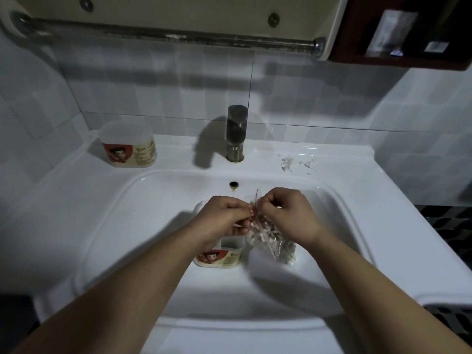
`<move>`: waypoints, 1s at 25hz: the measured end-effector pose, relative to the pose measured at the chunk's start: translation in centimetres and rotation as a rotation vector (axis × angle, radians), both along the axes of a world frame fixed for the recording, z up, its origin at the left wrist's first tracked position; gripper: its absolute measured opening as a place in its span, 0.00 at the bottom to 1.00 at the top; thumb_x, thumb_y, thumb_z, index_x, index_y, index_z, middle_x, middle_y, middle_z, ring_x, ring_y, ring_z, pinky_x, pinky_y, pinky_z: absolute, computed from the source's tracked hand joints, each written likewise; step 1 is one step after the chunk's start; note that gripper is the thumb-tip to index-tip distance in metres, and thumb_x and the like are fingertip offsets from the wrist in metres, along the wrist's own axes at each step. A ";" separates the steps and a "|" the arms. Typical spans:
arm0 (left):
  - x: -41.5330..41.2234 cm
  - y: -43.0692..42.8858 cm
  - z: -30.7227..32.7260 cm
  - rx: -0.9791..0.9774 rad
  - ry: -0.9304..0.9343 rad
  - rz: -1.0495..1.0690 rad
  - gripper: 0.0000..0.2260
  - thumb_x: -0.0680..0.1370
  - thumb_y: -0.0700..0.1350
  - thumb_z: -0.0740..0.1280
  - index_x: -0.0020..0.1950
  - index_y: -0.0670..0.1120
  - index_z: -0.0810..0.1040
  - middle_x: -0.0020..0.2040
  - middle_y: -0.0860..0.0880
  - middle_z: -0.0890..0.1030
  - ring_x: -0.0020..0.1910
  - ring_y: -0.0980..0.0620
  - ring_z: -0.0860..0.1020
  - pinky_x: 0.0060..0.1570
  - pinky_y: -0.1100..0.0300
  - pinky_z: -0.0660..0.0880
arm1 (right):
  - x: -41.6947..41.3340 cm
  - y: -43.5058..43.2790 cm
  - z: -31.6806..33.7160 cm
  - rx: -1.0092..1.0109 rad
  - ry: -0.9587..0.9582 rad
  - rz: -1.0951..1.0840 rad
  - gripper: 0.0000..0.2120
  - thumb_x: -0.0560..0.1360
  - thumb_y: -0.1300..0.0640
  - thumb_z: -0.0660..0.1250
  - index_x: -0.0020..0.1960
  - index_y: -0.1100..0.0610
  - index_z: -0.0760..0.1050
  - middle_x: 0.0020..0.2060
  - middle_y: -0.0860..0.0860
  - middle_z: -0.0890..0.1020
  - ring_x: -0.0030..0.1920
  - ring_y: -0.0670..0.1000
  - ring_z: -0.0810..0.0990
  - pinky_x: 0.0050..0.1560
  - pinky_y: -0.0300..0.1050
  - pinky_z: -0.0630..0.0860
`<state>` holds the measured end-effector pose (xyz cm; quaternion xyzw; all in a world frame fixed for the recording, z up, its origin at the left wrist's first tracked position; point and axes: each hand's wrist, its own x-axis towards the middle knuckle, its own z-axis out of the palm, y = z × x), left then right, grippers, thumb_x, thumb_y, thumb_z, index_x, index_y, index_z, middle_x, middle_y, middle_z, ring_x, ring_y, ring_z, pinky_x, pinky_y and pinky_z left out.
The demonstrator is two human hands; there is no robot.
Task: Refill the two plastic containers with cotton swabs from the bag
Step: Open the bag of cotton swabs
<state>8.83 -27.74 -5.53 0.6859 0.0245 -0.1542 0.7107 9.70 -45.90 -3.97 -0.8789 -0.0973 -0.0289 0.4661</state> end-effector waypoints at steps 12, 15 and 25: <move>0.7 0.7 0.9 -0.001 0.012 0.150 0.07 0.81 0.39 0.62 0.44 0.41 0.78 0.40 0.42 0.79 0.40 0.48 0.78 0.42 0.54 0.80 | 0.7 -1.9 0.6 0.144 0.050 -0.170 0.10 0.68 0.45 0.68 0.36 0.51 0.79 0.37 0.45 0.85 0.44 0.50 0.84 0.49 0.50 0.79; 0.6 0.0 0.1 0.162 -0.088 0.158 0.06 0.80 0.42 0.64 0.45 0.44 0.79 0.41 0.44 0.82 0.41 0.48 0.81 0.44 0.51 0.83 | -0.3 -1.1 0.8 -0.018 0.051 -0.085 0.15 0.76 0.43 0.69 0.37 0.53 0.79 0.33 0.48 0.82 0.36 0.47 0.80 0.40 0.42 0.74; 0.5 0.9 0.7 0.308 -0.217 0.240 0.06 0.72 0.37 0.72 0.42 0.48 0.82 0.41 0.48 0.82 0.45 0.43 0.85 0.46 0.48 0.85 | -0.2 -1.5 1.5 -0.092 0.046 -0.211 0.11 0.72 0.54 0.70 0.32 0.54 0.75 0.25 0.45 0.75 0.28 0.44 0.72 0.29 0.37 0.69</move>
